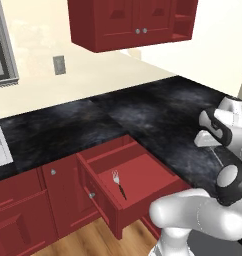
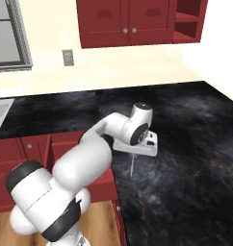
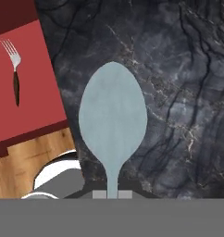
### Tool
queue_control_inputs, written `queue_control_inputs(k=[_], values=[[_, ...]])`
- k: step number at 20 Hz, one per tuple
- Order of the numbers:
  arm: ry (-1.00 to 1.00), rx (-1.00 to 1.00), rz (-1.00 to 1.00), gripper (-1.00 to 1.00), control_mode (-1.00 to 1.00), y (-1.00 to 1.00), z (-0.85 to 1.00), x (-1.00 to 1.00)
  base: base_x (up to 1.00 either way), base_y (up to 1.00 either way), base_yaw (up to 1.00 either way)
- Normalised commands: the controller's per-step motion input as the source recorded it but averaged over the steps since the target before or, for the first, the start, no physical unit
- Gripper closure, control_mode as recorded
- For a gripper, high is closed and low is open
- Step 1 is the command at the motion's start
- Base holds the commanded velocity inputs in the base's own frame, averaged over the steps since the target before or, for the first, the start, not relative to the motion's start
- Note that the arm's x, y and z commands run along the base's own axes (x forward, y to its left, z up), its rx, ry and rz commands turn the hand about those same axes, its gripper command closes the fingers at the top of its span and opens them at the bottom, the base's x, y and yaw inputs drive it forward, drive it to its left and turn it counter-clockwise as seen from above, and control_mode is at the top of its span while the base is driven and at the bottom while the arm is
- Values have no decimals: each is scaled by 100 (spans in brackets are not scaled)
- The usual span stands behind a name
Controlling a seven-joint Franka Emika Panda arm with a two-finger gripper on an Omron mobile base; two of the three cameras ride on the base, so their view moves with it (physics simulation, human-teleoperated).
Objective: Organize the utensils by type. Pick up the wooden spoons from the counter and place them in the open cabinet. Then pick up the metallic utensils from the counter and place them in the open drawer.
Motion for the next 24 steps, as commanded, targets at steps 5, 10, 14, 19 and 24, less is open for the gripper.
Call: queue_control_inputs(k=[5, 10, 14, 19, 24], values=[[0, -13, 0, 100, -100, 99, 1, 12, 0, 0, 0], [0, -13, 0, 100, -100, 89, -5, 26, 0, 0, 0], [0, -9, 0, 100, -100, 76, -2, 49, 0, 0, 0], [1, -7, 0, 100, -100, 73, -12, 52, 0, 0, 0], [6, 0, 0, 100, -100, 50, -34, 51, 0, 0, 0]])
